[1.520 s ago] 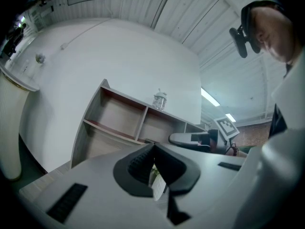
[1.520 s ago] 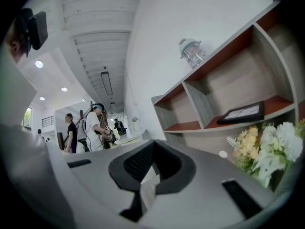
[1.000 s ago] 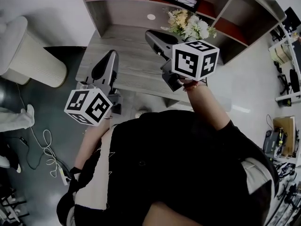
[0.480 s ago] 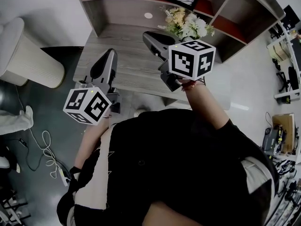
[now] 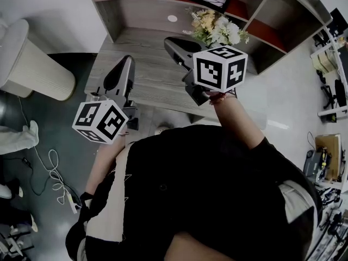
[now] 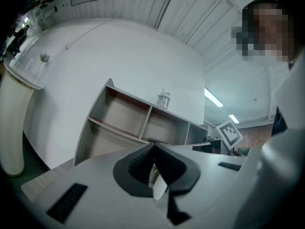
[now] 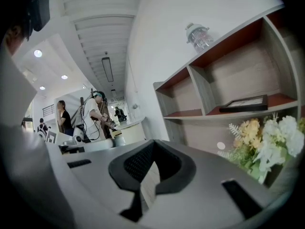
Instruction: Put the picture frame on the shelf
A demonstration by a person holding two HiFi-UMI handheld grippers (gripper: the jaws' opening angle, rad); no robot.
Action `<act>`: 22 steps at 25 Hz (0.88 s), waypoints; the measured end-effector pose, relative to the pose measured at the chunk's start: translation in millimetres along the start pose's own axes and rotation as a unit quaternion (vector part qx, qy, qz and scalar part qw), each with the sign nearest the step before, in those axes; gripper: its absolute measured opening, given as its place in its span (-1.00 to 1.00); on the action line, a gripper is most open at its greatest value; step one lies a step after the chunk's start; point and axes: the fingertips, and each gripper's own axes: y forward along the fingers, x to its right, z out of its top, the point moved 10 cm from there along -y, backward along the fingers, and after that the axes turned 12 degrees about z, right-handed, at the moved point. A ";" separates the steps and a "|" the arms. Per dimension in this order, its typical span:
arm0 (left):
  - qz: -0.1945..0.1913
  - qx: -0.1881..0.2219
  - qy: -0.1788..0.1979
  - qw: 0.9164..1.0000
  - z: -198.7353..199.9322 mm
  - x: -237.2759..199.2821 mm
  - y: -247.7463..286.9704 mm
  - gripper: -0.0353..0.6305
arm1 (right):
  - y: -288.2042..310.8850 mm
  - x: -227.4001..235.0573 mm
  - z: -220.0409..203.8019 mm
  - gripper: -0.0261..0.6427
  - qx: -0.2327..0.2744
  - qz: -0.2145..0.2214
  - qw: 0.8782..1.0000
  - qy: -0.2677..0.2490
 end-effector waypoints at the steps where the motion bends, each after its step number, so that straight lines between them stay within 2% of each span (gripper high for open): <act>1: 0.001 0.000 0.000 1.000 0.1 -0.1 0.1 -0.87 | 0.4 0.3 0.2 -0.91 0.000 0.001 1.000 -0.001; 22: 0.005 -0.005 0.000 1.000 -4.0 5.0 4.2 -0.87 | -1.9 4.7 -2.4 -0.91 -0.011 0.012 1.000 -0.007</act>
